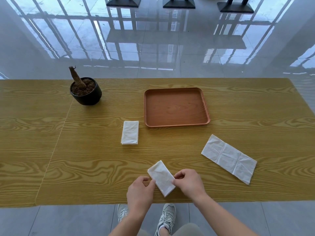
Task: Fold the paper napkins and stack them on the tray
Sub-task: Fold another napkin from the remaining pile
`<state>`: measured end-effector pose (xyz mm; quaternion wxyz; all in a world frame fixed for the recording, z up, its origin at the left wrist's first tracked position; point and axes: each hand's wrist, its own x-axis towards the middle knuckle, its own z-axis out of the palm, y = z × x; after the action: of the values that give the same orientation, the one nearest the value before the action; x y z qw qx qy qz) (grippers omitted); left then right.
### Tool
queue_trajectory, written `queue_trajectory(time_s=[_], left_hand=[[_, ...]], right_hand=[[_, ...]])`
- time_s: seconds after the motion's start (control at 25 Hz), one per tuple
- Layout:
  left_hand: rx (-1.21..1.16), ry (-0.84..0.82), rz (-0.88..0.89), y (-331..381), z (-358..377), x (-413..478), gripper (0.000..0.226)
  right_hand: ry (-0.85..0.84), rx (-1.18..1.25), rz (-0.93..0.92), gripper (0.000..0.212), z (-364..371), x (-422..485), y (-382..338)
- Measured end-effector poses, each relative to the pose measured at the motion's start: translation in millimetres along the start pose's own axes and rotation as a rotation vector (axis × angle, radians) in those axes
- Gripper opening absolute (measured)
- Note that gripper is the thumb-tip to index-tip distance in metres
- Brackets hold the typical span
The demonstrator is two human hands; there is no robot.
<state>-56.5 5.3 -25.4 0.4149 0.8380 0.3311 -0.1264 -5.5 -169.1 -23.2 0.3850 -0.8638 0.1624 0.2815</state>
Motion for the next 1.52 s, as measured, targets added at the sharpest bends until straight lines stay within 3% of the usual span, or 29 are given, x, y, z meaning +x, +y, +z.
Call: queue_trajectory(time_s=[0.12, 0.28, 0.4, 0.52, 0.8, 1.04, 1.28, 1.52], left_hand=[[-0.079, -0.062, -0.098, 2, -3, -1, 0.034], [-0.426, -0.216, -0.328, 7, -7, -4, 0.040], [-0.539, -0.344, -0.386, 10, -7, -2, 0.034], [-0.645, -0.337, -0.378, 11, -8, 0, 0.019], [-0.594, -0.164, -0.277, 11, -26, 13, 0.005], [-0.504, -0.039, -0.110, 21, -62, 45, 0.009], [-0.451, 0.036, -0.066, 39, -90, 106, 0.006], [-0.303, 0.060, -0.035, 48, -96, 160, 0.009]], right_hand=[[-0.046, 0.185, 0.039, 0.006, 0, -1, -4], [-0.077, 0.413, 0.056, 0.007, 1, -3, -9], [-0.120, 0.480, 0.055, 0.008, 4, -5, -13], [-0.147, 0.481, 0.044, 0.008, 6, -5, -16], [-0.196, 0.481, 0.005, 0.010, 14, -1, -33], [-0.197, 0.436, -0.060, 0.013, 31, 16, -77], [-0.068, 0.314, -0.181, 0.014, 50, 54, -136], [0.035, 0.279, -0.142, 0.014, 69, 85, -161]])
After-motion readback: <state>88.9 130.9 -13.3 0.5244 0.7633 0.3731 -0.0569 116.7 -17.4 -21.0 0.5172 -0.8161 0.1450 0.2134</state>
